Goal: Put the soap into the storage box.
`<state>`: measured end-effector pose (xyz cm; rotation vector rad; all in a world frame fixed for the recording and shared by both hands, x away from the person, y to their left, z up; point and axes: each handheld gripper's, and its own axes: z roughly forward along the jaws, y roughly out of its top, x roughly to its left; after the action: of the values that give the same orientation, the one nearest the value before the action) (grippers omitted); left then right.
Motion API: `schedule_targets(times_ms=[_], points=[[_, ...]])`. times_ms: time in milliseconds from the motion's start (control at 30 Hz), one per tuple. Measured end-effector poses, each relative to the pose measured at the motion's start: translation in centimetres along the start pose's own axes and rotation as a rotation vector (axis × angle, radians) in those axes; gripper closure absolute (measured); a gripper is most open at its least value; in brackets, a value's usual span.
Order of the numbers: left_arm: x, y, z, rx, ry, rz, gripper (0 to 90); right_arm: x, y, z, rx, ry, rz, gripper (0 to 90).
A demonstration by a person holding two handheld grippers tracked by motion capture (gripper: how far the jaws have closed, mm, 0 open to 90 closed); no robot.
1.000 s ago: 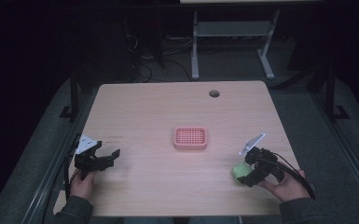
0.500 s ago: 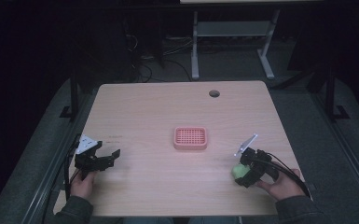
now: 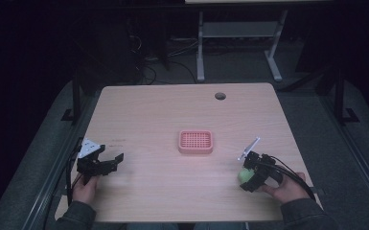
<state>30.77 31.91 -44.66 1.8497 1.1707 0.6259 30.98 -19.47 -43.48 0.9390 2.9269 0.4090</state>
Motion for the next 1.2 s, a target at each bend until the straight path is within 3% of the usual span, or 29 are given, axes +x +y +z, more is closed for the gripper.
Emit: schedule_targets(times_ms=[433, 1200], points=[[0.0, 0.0, 0.0, 0.0, 0.003, -0.002, 14.4, -0.1, 0.4, 0.8, 0.048, -0.019, -0.006, 16.2], [0.1, 0.0, -0.1, 0.005, 0.004, 0.004, 14.3, 0.0, 0.5, 1.3, 0.066, -0.024, 0.007, 24.5]])
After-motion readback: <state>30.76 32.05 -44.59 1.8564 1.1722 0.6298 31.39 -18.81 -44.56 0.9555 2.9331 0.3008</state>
